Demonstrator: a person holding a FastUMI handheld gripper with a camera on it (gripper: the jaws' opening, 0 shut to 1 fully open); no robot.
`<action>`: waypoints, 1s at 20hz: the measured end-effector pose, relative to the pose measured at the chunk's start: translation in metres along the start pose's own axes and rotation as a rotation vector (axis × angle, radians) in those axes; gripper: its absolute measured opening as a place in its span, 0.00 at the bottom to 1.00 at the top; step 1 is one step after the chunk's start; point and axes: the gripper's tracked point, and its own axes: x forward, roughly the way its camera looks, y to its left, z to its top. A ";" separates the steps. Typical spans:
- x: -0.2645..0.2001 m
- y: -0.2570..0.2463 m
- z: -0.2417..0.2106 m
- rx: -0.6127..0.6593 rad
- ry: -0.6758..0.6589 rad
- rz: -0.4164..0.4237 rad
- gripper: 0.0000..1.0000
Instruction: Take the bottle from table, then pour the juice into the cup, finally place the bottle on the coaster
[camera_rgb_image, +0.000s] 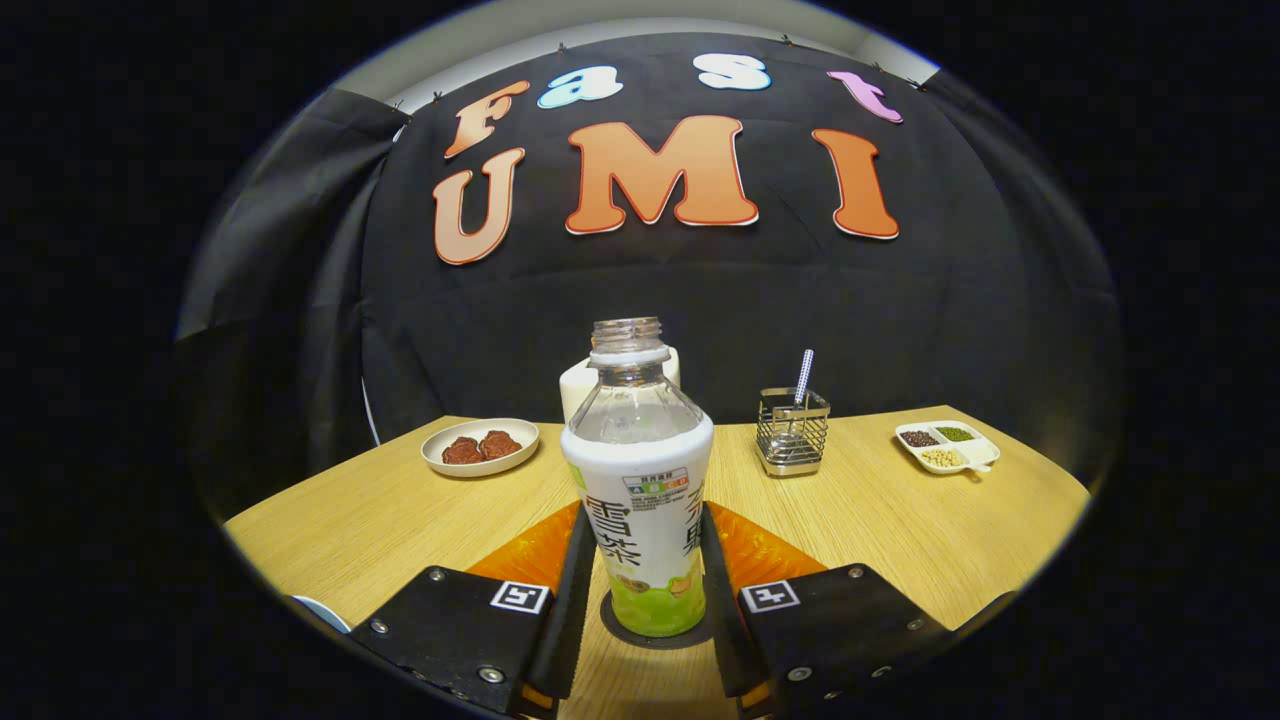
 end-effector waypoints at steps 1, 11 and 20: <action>0.001 -0.003 -0.002 -0.007 0.001 -0.010 0.55; -0.016 -0.004 0.011 0.087 0.009 0.009 0.75; -0.110 0.006 0.093 0.028 -0.085 0.079 0.97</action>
